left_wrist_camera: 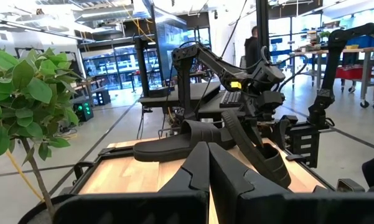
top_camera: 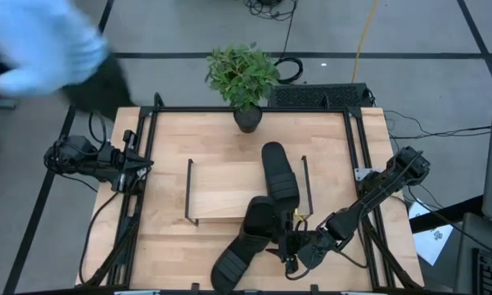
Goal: Pick and place slides into the shelf
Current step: Adjust the black slipper on the shelf
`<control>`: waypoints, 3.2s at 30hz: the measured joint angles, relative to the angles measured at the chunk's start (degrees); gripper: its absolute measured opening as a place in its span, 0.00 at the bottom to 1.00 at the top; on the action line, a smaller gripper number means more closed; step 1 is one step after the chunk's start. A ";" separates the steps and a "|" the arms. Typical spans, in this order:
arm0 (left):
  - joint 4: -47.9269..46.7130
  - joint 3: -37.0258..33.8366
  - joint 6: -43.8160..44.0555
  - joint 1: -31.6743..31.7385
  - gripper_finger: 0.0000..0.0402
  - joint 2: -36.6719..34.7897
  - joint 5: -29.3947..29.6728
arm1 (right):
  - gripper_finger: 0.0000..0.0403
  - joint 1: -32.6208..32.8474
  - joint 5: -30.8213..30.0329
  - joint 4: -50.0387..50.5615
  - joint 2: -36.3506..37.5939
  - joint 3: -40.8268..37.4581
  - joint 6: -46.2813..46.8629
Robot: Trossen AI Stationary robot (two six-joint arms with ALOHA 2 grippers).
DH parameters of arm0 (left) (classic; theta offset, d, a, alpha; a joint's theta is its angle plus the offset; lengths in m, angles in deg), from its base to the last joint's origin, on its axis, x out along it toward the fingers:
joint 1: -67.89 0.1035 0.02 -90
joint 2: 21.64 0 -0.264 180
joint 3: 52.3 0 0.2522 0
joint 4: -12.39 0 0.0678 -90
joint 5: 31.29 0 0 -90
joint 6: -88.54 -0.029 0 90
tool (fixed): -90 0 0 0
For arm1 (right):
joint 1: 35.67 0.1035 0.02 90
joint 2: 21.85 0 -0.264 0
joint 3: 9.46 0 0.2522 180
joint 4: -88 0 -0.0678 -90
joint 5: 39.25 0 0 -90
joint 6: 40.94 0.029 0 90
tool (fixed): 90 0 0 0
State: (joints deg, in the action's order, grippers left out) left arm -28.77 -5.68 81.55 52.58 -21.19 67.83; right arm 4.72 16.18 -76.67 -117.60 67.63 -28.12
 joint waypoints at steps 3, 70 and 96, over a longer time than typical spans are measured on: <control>0.02 0.00 0.00 0.00 0.01 0.00 0.00 | 0.64 0.01 0.07 -0.10 -0.67 0.00 0.49; 0.20 0.00 0.04 0.00 0.01 0.00 0.00 | 0.01 -34.27 59.27 21.32 5.27 29.44 -9.40; 0.22 0.00 -0.35 0.01 0.01 0.00 0.00 | 0.01 -43.77 72.34 5.96 4.80 11.14 1.57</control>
State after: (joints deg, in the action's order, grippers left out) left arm -28.55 -5.68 81.20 52.59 -21.19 67.84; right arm -39.04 88.52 -70.71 -112.80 78.77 -26.55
